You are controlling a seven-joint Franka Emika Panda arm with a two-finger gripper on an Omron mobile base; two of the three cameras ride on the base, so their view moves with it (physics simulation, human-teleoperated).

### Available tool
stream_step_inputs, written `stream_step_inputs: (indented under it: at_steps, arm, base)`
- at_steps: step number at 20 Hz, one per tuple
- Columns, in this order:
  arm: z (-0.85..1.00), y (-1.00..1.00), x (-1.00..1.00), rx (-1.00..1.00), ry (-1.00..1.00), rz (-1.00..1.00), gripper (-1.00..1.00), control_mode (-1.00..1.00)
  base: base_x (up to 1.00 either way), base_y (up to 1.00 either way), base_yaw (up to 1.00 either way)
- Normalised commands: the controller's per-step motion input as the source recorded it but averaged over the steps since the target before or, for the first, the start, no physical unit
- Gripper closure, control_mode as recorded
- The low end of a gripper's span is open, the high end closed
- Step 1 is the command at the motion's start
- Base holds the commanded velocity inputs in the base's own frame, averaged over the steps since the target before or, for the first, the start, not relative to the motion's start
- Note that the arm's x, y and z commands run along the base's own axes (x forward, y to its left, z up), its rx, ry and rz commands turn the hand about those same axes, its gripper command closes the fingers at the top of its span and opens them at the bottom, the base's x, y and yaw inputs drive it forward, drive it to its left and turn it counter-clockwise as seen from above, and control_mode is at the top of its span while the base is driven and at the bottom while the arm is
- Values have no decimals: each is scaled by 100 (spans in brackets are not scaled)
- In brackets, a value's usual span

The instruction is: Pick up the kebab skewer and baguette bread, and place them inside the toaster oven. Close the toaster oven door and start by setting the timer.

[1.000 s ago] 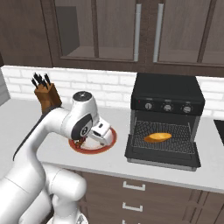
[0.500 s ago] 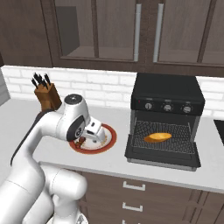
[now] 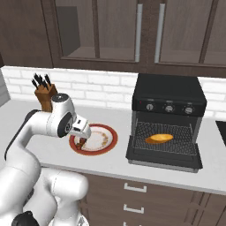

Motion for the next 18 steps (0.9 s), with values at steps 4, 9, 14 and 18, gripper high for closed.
stream_step_inputs:
  at_steps: [4,9,14,18]
  arm:
    - [-44,39,16,0,2,6,-100,-100]
    - [-20,8,36,0,0,2,-100,-100]
    - [-20,0,39,0,0,0,-100,-100]
    - [-14,-1,35,0,0,0,-100,-100]
  base:
    - [0,0,0]
    - [0,0,0]
    - [0,0,0]
    - [0,0,0]
